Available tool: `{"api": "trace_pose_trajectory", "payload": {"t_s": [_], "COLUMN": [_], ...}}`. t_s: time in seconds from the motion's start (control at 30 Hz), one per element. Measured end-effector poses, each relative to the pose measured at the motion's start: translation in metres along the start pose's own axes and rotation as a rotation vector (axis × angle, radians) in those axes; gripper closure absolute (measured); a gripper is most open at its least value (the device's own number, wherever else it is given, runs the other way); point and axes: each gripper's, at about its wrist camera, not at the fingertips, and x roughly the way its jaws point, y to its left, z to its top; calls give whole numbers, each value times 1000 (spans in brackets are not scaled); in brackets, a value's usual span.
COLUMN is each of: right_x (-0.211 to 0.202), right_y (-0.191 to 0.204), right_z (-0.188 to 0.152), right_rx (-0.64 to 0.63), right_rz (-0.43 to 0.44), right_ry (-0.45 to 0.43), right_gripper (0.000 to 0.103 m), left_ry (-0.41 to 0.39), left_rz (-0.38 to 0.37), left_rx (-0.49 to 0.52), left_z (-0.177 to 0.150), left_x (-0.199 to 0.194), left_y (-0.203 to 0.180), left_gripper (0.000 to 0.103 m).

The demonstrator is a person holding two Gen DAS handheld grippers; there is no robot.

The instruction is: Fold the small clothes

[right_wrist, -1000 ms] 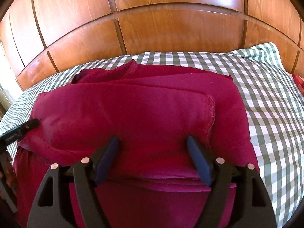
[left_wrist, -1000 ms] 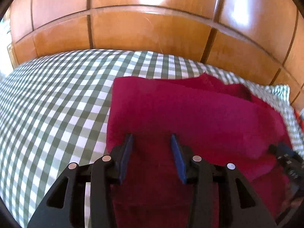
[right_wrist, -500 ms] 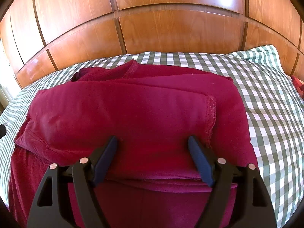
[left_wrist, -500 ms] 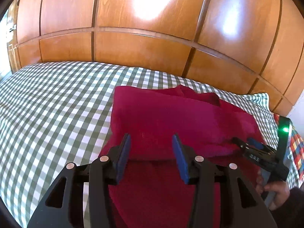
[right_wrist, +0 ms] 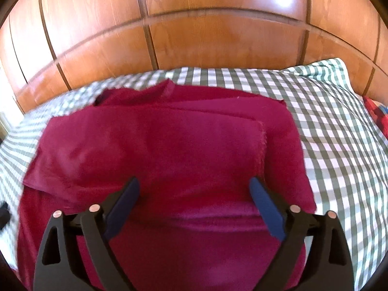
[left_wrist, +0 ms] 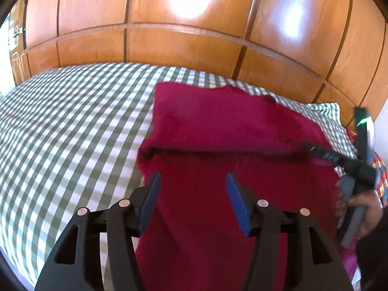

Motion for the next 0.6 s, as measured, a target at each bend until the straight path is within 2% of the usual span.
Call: {"api": "trace_pose_trajectory", "payload": {"t_s": [0.2,0.3,0.37,0.47,0.6], "right_x": [-41,-61,-73,-85,-103], "right_y": [-21,-37,-46,-67,-86], "right_z": [-25,-45,-60,-86,-129], "right_rx": [61,69,46,61,109], "right_rz": [85,84,51,28,75], "right_ry": [19,32,45,91,182], "right_gripper": [9,9,9,9,10], "left_ry": [29,34,39,63,117], "left_rz": [-26,-62,-72,-83,-114], "left_rx": [-56,-69,-75,-76,-63], "left_z": [-21,-33,-42,-58,-82], "left_x": [-9,-18,-25,-34,-46], "left_y": [28,46,57,72,84], "left_gripper": [48,48,48,48,48]}}
